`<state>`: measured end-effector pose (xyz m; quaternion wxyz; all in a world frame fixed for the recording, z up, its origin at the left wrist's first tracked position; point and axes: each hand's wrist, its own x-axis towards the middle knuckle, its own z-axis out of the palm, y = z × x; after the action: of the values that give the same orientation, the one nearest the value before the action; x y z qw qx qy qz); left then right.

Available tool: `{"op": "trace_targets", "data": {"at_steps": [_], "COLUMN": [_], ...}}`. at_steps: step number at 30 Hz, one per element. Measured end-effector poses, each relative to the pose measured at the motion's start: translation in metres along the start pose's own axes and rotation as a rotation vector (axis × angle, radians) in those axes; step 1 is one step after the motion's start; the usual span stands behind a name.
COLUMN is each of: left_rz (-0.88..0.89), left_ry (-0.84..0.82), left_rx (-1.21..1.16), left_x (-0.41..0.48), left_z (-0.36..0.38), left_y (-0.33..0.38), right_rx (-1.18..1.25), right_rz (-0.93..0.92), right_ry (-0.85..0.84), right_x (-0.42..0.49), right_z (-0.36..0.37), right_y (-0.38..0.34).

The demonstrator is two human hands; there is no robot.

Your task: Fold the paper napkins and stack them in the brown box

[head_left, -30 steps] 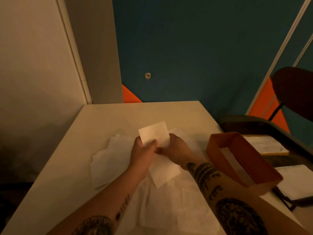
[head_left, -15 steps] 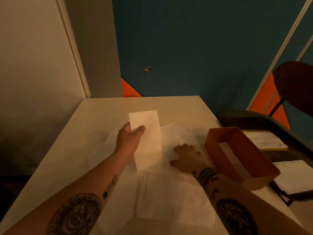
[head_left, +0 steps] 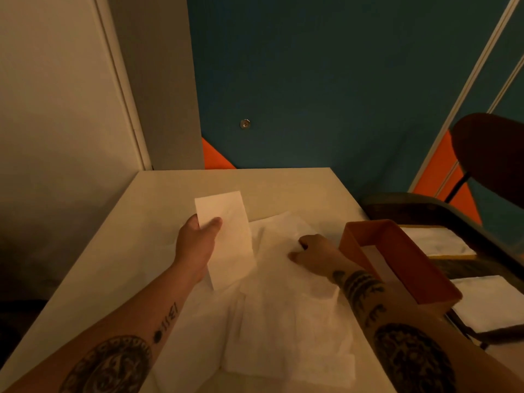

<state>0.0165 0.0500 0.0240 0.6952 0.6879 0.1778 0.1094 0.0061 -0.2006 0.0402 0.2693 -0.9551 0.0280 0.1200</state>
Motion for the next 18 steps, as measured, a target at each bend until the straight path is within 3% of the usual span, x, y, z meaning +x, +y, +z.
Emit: {"op": "trace_targets", "data": {"at_steps": [4,9,18], "left_rz": [-0.049,-0.109,-0.27], "left_ry": [0.034,-0.007,-0.12], "left_rx": [-0.05,-0.098,-0.231], "left_x": [0.004,0.001,-0.011], "left_z": [-0.005,0.0,0.028], "left_y": [0.0,0.005,0.015], "right_rx": [0.46,0.858,1.561], "right_rz": [0.007,-0.057,-0.027], "right_ry": [0.074,0.126,-0.048], "right_x": [-0.006,-0.008,-0.002], "right_z": [-0.027,-0.039,-0.018], "right_y": [-0.007,-0.012,-0.019]}}
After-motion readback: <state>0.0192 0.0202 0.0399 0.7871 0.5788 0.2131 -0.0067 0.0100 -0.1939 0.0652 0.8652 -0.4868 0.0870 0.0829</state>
